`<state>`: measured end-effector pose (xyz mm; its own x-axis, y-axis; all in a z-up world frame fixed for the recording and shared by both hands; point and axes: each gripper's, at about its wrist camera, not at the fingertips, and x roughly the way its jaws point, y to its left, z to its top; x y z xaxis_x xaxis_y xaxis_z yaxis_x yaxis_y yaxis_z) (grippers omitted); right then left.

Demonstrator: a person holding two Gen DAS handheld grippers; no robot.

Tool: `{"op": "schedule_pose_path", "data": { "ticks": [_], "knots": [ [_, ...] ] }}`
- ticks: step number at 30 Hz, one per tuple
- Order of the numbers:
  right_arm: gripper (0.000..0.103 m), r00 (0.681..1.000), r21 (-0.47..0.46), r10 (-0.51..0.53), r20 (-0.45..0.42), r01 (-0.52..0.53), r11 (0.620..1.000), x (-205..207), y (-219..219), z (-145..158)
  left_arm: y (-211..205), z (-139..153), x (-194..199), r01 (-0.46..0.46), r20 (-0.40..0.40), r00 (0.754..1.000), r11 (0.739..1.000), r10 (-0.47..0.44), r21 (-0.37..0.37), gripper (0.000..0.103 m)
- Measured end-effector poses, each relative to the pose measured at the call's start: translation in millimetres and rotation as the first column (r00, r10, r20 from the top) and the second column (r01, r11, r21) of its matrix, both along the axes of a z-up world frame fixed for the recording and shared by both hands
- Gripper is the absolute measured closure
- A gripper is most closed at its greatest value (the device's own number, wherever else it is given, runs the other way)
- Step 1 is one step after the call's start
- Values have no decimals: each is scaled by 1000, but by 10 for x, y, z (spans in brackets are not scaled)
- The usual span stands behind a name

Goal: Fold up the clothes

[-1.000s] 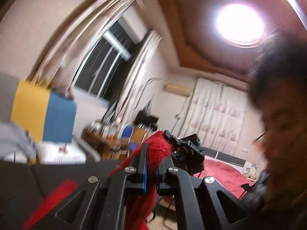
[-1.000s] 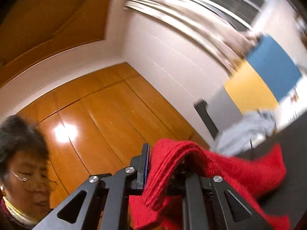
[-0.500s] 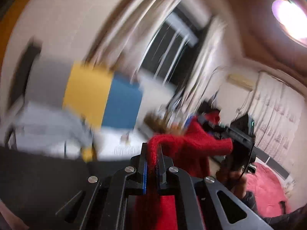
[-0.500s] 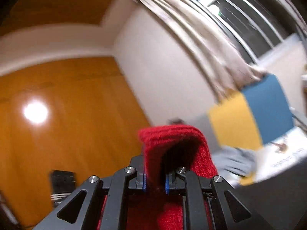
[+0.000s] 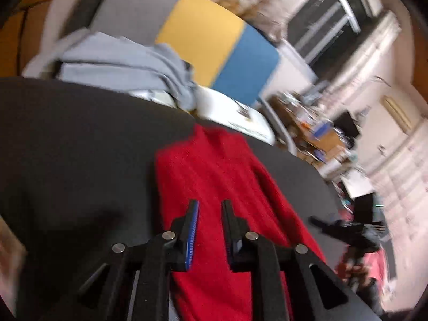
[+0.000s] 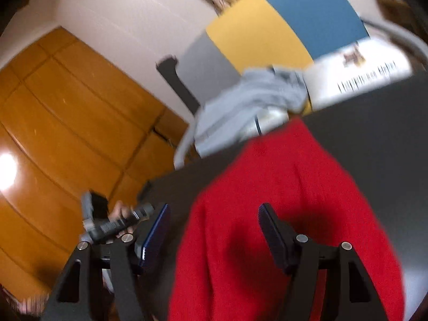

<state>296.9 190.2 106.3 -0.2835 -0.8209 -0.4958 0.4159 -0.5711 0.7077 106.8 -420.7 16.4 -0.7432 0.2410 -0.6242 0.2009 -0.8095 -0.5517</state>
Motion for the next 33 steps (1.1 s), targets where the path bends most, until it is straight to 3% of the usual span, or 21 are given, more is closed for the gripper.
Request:
{"op": "schedule_pose_path", "data": {
  "ticks": [3, 5, 8, 9, 12, 18, 20, 22, 25, 26, 27, 30, 32, 33],
  "knots": [
    [33, 995, 11, 26, 97, -28, 1000, 167, 251, -665, 378, -229, 77, 71, 27, 997, 997, -71, 9, 85],
    [31, 990, 16, 13, 141, -15, 1000, 253, 425, -898, 626, -406, 86, 113, 56, 992, 993, -114, 15, 85],
    [33, 986, 31, -28, 165, 24, 999, 124, 589, -1185, 774, -823, 13, 73, 163, 983, 996, -82, 55, 86],
    [33, 988, 45, -44, 145, 38, 998, 75, 589, -1244, 722, -909, 1, 33, 168, 985, 996, -47, 81, 99],
    [33, 992, 84, -85, 93, 77, 994, -333, 568, -1283, 506, -995, 1, -50, 153, 988, 987, 26, 154, 101],
    [37, 995, 119, -102, 6, 101, 988, -1150, 513, -1249, 216, -882, -249, -155, 173, 975, 984, 138, 86, 100],
    [38, 996, 105, -93, 9, 92, 990, -1460, 481, -1222, 166, -756, -202, -189, 163, 971, 979, 176, 69, 83],
    [38, 997, 98, -77, 17, 75, 992, -1638, 458, -1209, 185, -609, -15, -199, 131, 973, 979, 191, 50, 81],
    [35, 997, 131, -48, 59, 40, 991, -1703, 409, -1102, 445, -419, 285, -105, 75, 992, 994, 105, -3, 78],
    [28, 998, 135, -37, 59, 29, 990, -1724, 373, -1037, 600, -388, 291, -51, 75, 996, 999, 51, -10, 78],
    [25, 999, 128, -24, 45, 18, 992, -1677, 356, -953, 790, -396, 246, 8, 79, 997, 1000, -10, 16, 78],
    [13, 998, 63, 62, -20, -61, 996, -1419, 277, -730, 1151, -514, 53, 85, 103, 989, 979, -106, 183, 71],
    [8, 993, 85, 99, -66, -94, 992, -1264, 190, -693, 1372, -551, -216, 62, 152, 985, 989, -82, 131, 64],
    [7, 991, 125, 112, -77, -102, 987, -1253, 113, -739, 1455, -571, -288, 32, 191, 980, 997, -45, 68, 64]
  ]
}}
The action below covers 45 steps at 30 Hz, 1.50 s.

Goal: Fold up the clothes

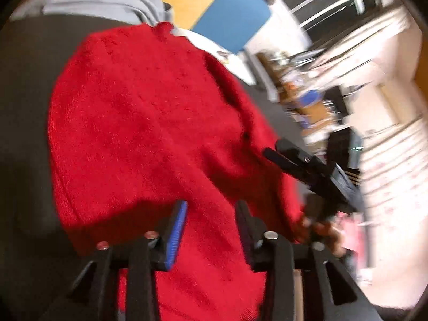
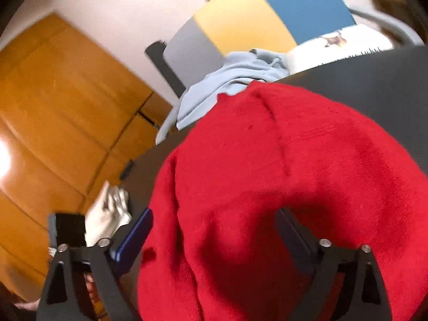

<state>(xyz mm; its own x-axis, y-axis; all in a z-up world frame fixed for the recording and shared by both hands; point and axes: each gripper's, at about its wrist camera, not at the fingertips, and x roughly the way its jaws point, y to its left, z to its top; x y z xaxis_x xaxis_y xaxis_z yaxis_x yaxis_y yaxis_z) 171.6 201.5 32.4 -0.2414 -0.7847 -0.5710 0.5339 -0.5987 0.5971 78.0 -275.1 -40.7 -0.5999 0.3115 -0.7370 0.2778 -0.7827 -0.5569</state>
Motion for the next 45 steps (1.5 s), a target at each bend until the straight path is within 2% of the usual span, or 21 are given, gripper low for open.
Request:
{"op": "schedule_pose_path", "data": {
  "ticks": [4, 7, 8, 11, 12, 13, 17, 20, 22, 23, 26, 28, 29, 30, 31, 32, 33, 35, 39, 42, 45],
  "knots": [
    [7, 999, 120, 20, -31, -16, 993, -22, -231, -282, 163, -130, -127, -84, 107, 989, 985, 101, -153, 63],
    [5, 997, 100, 25, -68, -19, 995, -91, -261, -362, 366, -207, -204, -54, 137, 986, 954, 98, -294, 63],
    [5, 996, 93, 27, -80, -20, 995, -114, -271, -389, 488, -220, -243, -16, 149, 986, 927, 77, -376, 63],
    [2, 995, 82, 29, -98, -21, 996, -248, -331, -457, 833, -267, -319, 92, 174, 985, 801, 15, -591, 64],
    [2, 995, 76, 33, -99, -25, 997, -278, -337, -468, 917, -285, -336, 119, 178, 984, 757, -4, -643, 74],
    [2, 994, 71, 36, -99, -29, 997, -308, -343, -479, 898, -302, -341, 125, 172, 985, 749, -15, -651, 93],
    [1, 994, 53, 42, -101, -37, 998, -417, -377, -507, 507, -224, -315, 66, 146, 989, 838, 16, -541, 98],
    [1, 994, 48, 44, -104, -39, 998, -472, -400, -514, 92, -58, -79, -49, 108, 985, 822, 133, -567, 101],
    [1, 993, 57, 44, -107, -38, 998, -466, -416, -514, -237, 76, 149, -149, 74, 971, 813, 229, -562, 101],
    [0, 993, 62, 45, -108, -39, 997, -465, -425, -514, -392, 145, 278, -198, 57, 959, 802, 277, -564, 101],
    [0, 993, 69, 48, -110, -40, 997, -464, -445, -517, -915, 329, 791, -338, 22, 899, 727, 437, -597, 101],
    [0, 993, 76, 47, -111, -39, 996, -461, -458, -518, -1210, 319, 1121, -339, 81, 858, 677, 507, -653, 100],
    [0, 993, 80, 47, -113, -38, 996, -458, -465, -519, -1313, 285, 1219, -345, 109, 828, 654, 550, -674, 99],
    [0, 992, 83, 46, -113, -37, 996, -454, -468, -519, -1426, 272, 1367, -372, 115, 789, 618, 604, -692, 91],
    [0, 992, 85, 45, -114, -35, 996, -451, -473, -520, -1505, 266, 1489, -401, 116, 757, 598, 643, -694, 88],
    [0, 992, 88, 46, -116, -36, 995, -452, -480, -524, -1579, 263, 1615, -436, 113, 725, 580, 679, -688, 87],
    [0, 992, 92, 46, -117, -35, 995, -448, -483, -523, -1617, 271, 1729, -487, 94, 707, 580, 700, -653, 86],
    [0, 992, 99, 46, -119, -34, 994, -429, -481, -521, -1548, 289, 1774, -529, 44, 740, 620, 672, -579, 81],
    [0, 990, 140, 48, -132, -29, 990, -381, -519, -518, -1066, 293, 1303, -386, -38, 884, 683, 465, -620, 78],
    [0, 988, 197, 50, -149, -20, 980, -351, -599, -529, -822, 299, 806, -280, -99, 951, 686, 292, -671, 78],
    [0, 982, 280, 62, -176, -10, 960, -268, -698, -545, -759, 157, 324, -204, -64, 972, 677, 226, -707, 75]
  ]
}}
